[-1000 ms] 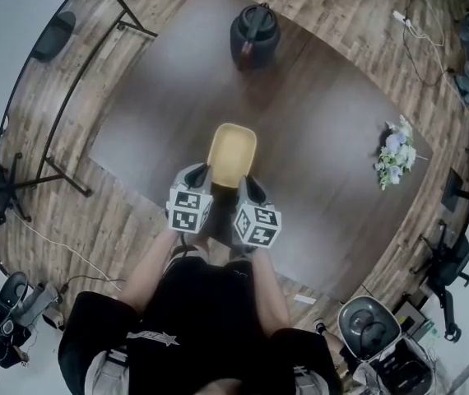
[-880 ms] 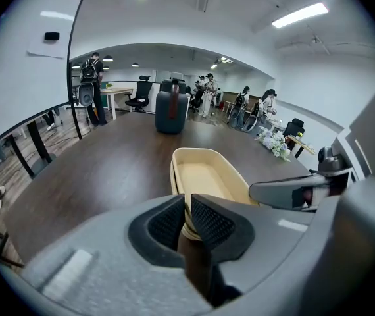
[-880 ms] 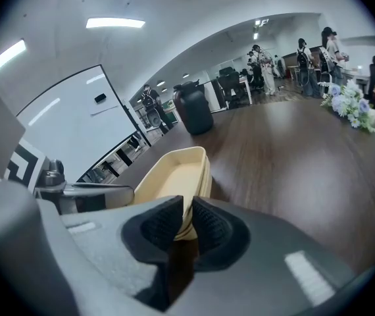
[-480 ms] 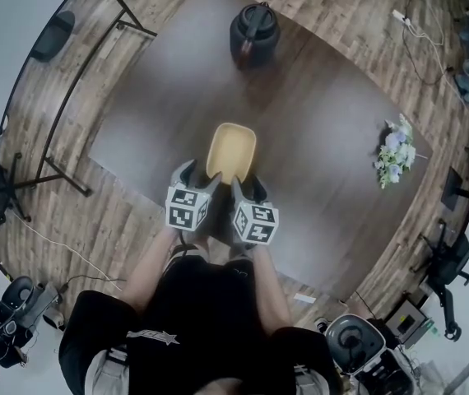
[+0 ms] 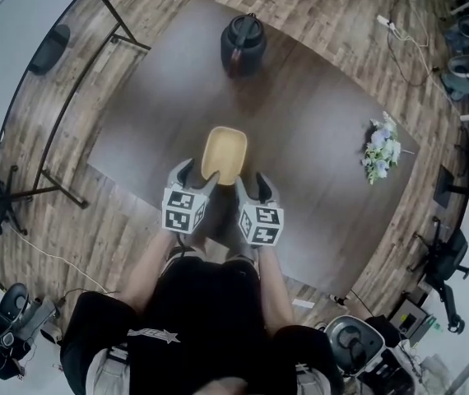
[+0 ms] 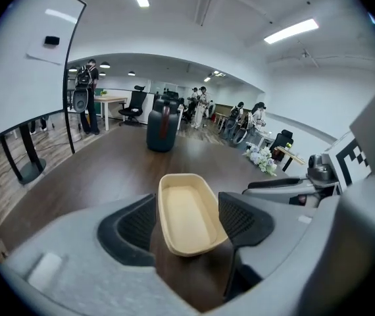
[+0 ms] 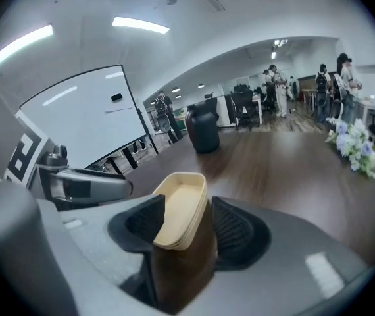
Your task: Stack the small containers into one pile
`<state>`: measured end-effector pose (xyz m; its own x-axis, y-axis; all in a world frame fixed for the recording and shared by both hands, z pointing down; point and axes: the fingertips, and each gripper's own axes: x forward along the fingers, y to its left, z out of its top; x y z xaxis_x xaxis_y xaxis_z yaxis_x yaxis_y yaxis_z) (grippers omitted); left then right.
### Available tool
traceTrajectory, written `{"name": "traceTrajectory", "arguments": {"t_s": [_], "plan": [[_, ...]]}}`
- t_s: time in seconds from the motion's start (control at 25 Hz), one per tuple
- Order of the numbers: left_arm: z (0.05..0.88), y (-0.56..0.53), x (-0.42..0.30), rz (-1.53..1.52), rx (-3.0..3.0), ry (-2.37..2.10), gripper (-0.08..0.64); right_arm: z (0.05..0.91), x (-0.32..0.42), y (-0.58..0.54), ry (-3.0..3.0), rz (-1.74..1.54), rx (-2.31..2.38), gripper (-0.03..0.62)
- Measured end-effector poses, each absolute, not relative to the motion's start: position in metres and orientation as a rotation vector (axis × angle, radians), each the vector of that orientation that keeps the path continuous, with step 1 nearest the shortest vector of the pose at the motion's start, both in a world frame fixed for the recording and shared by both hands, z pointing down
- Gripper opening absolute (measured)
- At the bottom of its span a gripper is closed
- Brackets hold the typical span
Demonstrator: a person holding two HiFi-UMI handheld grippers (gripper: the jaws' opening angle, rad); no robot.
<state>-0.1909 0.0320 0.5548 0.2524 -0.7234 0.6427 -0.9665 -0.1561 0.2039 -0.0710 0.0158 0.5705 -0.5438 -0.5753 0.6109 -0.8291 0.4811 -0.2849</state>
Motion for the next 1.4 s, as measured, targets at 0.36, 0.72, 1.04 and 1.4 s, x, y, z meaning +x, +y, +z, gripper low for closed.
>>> {"name": "traceTrajectory", "arguments": {"t_s": [0.36,0.72,1.04,1.4], "plan": [[0.406,-0.006,-0.147,0.381,2.352,-1.671,0.17,0.428,0.028,-0.015,-2.409,0.33,1.547,0.186],[0.339,-0.005,-0.067,0.277,2.629,-1.579,0.058,0.342,0.117,0.02,-2.338,0.082,1.857,0.09],[0.343,0.008,-0.008,0.291,2.712,-1.427,0.014,0.345,0.166,0.052,-2.243,0.125,2.033,0.006],[0.34,0.01,-0.005,0.313,2.73,-1.413,0.011,0.343,0.171,0.054,-2.224,0.138,2.046,0.006]]}}
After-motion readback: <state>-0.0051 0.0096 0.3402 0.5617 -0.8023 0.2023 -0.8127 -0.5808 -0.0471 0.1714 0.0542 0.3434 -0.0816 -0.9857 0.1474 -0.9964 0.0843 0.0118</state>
